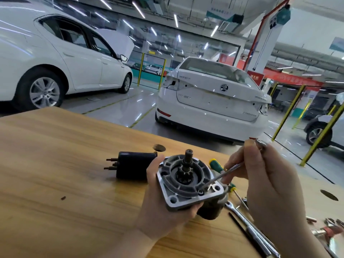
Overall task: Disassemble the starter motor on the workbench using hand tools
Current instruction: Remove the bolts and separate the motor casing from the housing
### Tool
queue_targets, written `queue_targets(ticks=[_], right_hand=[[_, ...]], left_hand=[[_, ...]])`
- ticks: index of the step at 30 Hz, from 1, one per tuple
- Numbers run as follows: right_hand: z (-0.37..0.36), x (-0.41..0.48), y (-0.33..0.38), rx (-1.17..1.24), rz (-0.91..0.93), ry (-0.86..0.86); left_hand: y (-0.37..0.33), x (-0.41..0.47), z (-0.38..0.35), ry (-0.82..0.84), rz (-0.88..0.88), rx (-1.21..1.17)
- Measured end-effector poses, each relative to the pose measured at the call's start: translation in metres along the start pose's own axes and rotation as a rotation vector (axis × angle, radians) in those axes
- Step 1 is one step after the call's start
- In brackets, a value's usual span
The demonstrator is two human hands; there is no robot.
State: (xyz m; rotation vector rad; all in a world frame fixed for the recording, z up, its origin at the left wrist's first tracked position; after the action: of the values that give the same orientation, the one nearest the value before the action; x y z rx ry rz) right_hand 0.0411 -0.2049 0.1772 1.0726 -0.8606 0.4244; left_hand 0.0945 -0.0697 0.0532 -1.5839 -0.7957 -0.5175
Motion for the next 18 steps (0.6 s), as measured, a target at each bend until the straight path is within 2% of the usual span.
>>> queue_targets(ticks=[7, 13, 15, 18], right_hand=[[-0.007, 0.001, 0.001, -0.098, 0.073, 0.064], [-0.026, 0.001, 0.011, -0.264, 0.191, 0.237], [-0.026, 0.001, 0.011, -0.241, 0.183, 0.215], [-0.014, 0.005, 0.012, -0.113, 0.148, 0.092]], left_hand=[[-0.005, 0.001, -0.005, 0.040, -0.043, 0.020], [-0.008, 0.000, -0.005, 0.037, -0.062, 0.044], [-0.008, 0.001, -0.004, 0.022, -0.038, 0.049], [-0.005, 0.003, -0.003, 0.001, 0.002, 0.032]])
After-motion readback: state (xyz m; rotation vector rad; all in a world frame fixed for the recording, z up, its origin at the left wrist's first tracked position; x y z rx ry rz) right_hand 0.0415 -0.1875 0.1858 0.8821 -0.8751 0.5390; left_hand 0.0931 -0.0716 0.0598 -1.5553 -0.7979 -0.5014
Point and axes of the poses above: each hand's wrist, its own x-axis towards the middle knuckle, its own z-axis out of the back of the hand, y = z × x, the point moved 9 cm from there along x, towards the middle knuckle, and after that the axes turned 8 degrees about -y, right-handed, at the moved point
